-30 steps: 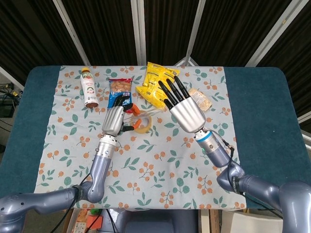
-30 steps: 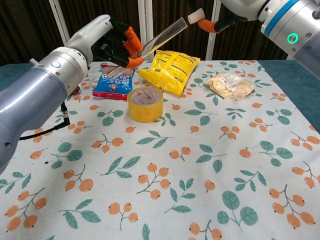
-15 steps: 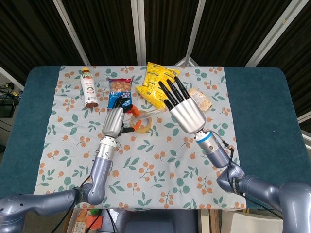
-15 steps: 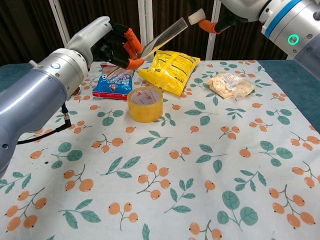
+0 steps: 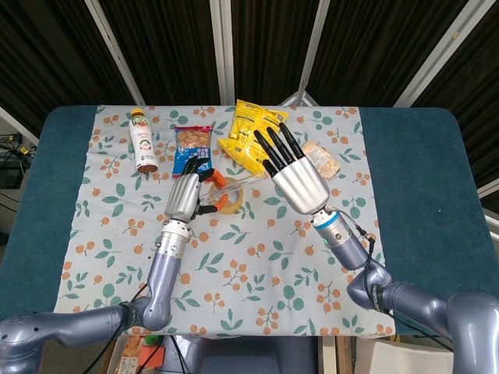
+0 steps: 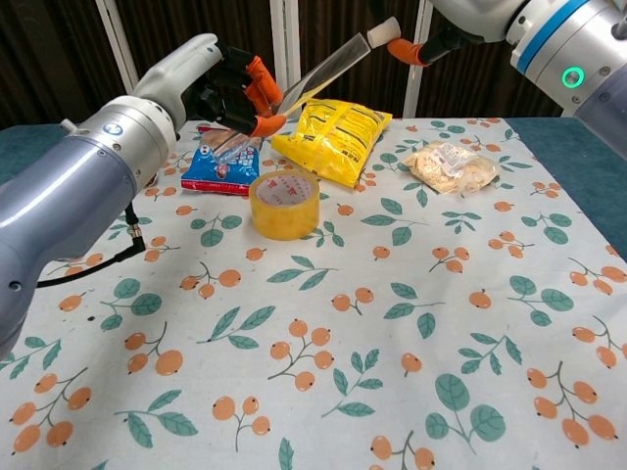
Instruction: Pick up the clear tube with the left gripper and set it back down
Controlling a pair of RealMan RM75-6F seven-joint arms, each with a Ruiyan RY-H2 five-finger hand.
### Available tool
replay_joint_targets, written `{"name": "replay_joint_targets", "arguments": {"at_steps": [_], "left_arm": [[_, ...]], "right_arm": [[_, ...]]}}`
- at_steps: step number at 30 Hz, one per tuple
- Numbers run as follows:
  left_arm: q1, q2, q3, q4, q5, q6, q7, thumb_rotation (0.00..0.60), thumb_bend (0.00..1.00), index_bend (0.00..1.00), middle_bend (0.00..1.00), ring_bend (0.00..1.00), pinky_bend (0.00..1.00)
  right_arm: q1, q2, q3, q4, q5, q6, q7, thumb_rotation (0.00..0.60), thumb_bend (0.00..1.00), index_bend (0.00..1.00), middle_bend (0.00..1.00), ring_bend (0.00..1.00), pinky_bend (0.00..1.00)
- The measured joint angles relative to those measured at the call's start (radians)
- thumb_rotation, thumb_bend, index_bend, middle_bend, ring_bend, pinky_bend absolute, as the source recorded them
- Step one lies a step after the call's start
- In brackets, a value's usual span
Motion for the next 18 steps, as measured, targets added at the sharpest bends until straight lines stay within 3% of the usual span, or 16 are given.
{"name": "replay_joint_targets", "arguments": {"at_steps": [18], "left_arm": [[-0.001, -0.003, -0.005, -0.009, -0.005, 0.004, 0.011, 0.600, 0.57, 0.72, 0.55, 0.15, 0.00]], "right_arm": [[-0.001, 0.002, -0.004, -0.005, 0.001, 0.003, -0.005, 0.600, 0.44, 0.61, 0.09, 0.00, 0.00]]}}
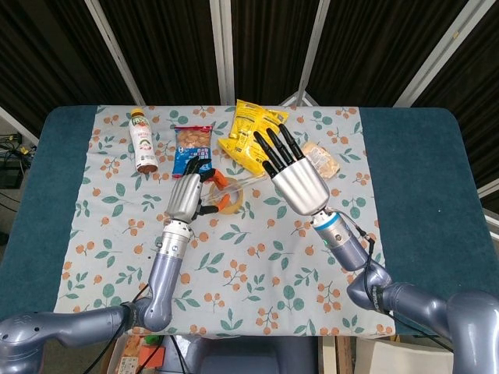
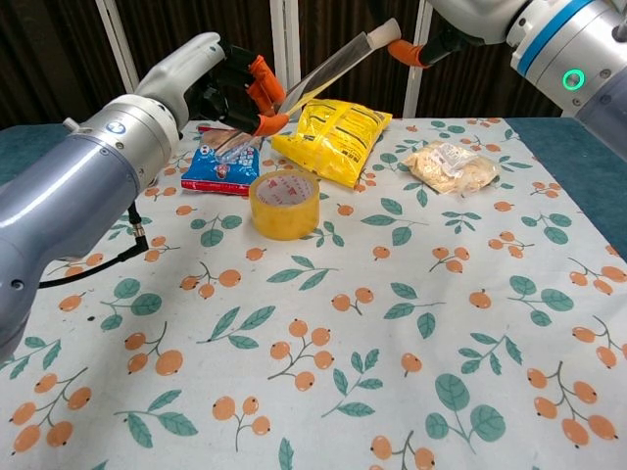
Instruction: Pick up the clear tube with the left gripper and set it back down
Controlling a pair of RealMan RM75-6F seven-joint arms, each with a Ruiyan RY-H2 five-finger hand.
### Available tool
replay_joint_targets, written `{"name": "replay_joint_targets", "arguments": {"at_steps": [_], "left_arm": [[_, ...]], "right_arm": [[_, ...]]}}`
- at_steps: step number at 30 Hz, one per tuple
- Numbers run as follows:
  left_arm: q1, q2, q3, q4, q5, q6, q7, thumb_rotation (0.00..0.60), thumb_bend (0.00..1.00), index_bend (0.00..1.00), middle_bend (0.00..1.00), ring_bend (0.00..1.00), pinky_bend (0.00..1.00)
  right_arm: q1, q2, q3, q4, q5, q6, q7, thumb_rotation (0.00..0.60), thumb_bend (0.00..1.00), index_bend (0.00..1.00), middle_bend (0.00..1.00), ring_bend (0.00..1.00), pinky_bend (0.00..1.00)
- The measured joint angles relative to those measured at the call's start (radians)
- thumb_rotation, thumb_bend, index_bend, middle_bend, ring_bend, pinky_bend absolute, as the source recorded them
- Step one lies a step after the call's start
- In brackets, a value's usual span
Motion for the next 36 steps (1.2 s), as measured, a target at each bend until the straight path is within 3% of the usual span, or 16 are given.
{"name": "replay_joint_targets", "arguments": {"at_steps": [36], "left_arm": [[-0.001, -0.006, -0.010, -0.006, -0.009, 0.003, 0.000, 0.600, 0.57, 0.72, 0.55, 0.15, 0.01]], "right_arm": [[-0.002, -0.002, -0.005, -0.017, 0.005, -0.003, -0.015, 0.600, 0.43, 0.61, 0.09, 0.00, 0.00]]}}
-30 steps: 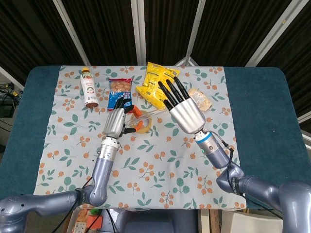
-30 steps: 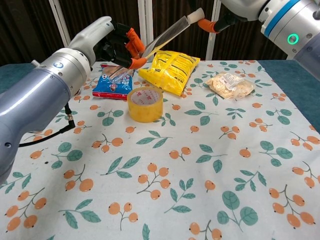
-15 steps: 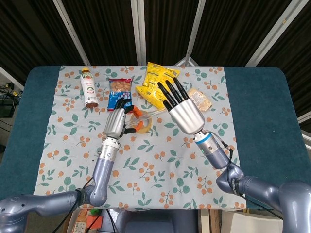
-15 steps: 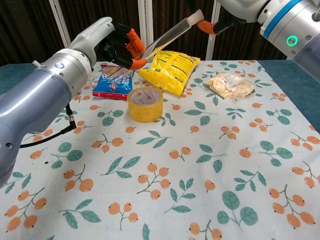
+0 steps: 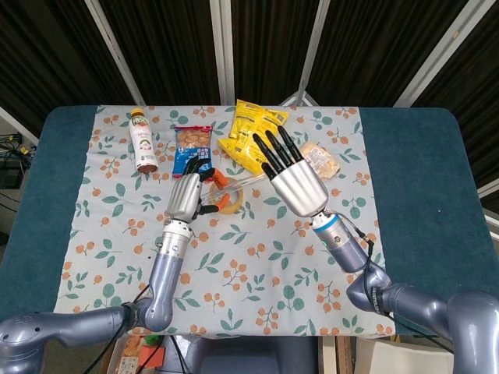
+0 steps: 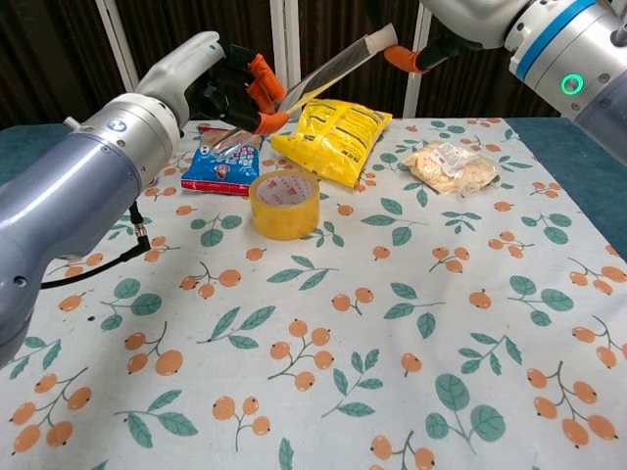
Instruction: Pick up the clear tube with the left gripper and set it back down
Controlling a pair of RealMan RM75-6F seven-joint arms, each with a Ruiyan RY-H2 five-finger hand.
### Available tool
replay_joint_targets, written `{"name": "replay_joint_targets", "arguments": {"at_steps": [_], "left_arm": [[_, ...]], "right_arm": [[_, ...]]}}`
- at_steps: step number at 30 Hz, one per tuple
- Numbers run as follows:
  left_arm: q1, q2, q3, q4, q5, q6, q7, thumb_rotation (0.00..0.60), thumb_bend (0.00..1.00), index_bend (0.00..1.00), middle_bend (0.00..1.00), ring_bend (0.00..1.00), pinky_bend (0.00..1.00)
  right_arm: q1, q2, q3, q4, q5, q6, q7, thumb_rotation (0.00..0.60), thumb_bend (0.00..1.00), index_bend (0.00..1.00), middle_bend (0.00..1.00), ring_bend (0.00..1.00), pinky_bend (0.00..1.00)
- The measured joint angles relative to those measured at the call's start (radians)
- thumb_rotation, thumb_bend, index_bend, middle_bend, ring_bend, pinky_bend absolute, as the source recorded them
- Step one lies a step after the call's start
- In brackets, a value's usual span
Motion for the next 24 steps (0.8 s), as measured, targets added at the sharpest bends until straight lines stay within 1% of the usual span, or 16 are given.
{"name": "replay_joint_targets", "arguments": {"at_steps": [24], "left_arm": [[-0.012, -0.007, -0.005, -0.003, 0.003, 0.001, 0.006, 0.600, 0.57, 0.72, 0.55, 0.15, 0.01]], "right_arm": [[0.001, 0.001, 0.005, -0.016, 0.003, 0.000, -0.002, 0.600, 0.44, 0.61, 0.09, 0.00, 0.00]]}}
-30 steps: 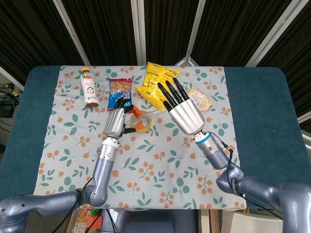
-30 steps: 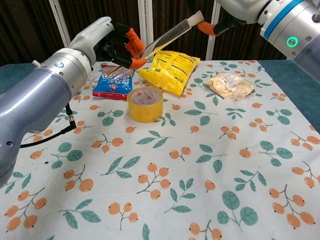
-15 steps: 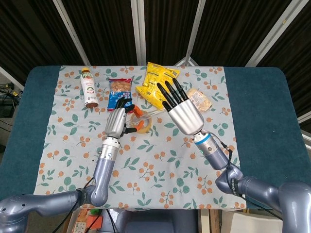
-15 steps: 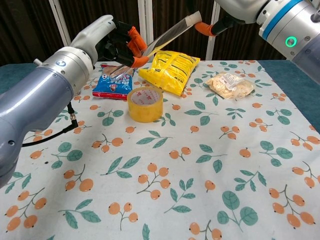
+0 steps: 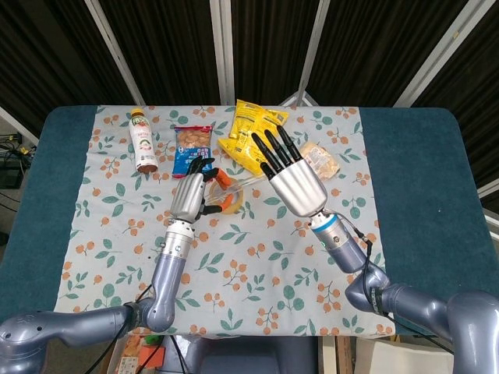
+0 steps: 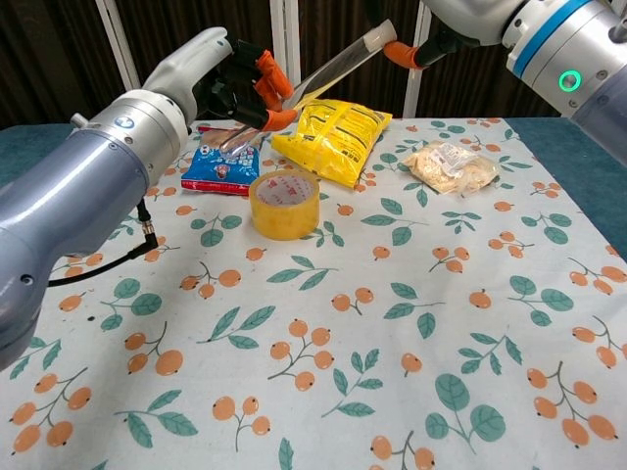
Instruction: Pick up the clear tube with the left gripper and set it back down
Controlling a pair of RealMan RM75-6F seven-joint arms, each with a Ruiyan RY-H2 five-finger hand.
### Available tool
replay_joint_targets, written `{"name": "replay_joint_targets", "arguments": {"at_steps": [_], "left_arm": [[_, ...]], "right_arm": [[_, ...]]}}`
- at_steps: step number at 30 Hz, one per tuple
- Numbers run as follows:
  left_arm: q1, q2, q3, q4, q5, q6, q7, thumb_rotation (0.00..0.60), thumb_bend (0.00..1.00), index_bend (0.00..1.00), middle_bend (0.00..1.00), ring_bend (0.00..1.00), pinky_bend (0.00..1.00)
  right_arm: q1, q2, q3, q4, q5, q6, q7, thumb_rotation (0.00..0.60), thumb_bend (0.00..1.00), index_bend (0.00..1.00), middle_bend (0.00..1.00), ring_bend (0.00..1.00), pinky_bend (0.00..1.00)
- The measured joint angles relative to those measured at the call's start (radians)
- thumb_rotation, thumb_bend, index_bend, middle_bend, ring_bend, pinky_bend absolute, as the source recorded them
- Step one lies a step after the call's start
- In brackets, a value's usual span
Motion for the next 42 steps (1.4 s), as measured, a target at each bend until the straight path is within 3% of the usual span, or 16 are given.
{"name": "replay_joint_targets", "arguments": {"at_steps": [10, 16, 23, 35, 42], "left_arm": [[-0.003, -0.006, -0.003, 0.003, -0.001, 0.005, 0.000, 0.600, 0.57, 0.72, 0.55, 0.15, 0.01], [-0.004, -0.005, -0.006, 0.002, 0.003, 0.008, -0.003, 0.600, 0.57, 0.72, 0.55, 0.15, 0.01], [-0.003, -0.010, -0.005, 0.002, 0.009, 0.016, -0.009, 0.600, 0.57, 0.72, 0.55, 0.15, 0.01], [0.020, 0.008, 0.012, -0.037, 0.017, 0.031, -0.002, 0.600, 0.57, 0.72, 0.55, 0.15, 0.01], [0.060, 0.045, 0.059, -0.086, 0.038, 0.042, 0.001, 0.600, 0.57, 0.72, 0.55, 0.15, 0.01]], "right_arm": [[-0.002, 0.005, 0.000, -0.006, 0.000, 0.000, -0.005, 0.600, 0.44, 0.58, 0.09, 0.00, 0.00], [-0.008, 0.011, 0.001, -0.012, 0.012, -0.008, -0.024, 0.600, 0.44, 0.19, 0.02, 0.00, 0.00], [-0.020, 0.021, -0.006, -0.020, 0.014, -0.006, -0.032, 0.600, 0.44, 0.04, 0.00, 0.00, 0.00], [-0.064, 0.060, -0.014, -0.057, 0.049, -0.011, -0.064, 0.600, 0.44, 0.02, 0.00, 0.00, 0.00], [-0.113, 0.097, -0.030, -0.079, 0.074, -0.008, -0.077, 0.600, 0.44, 0.02, 0.00, 0.00, 0.00]]}}
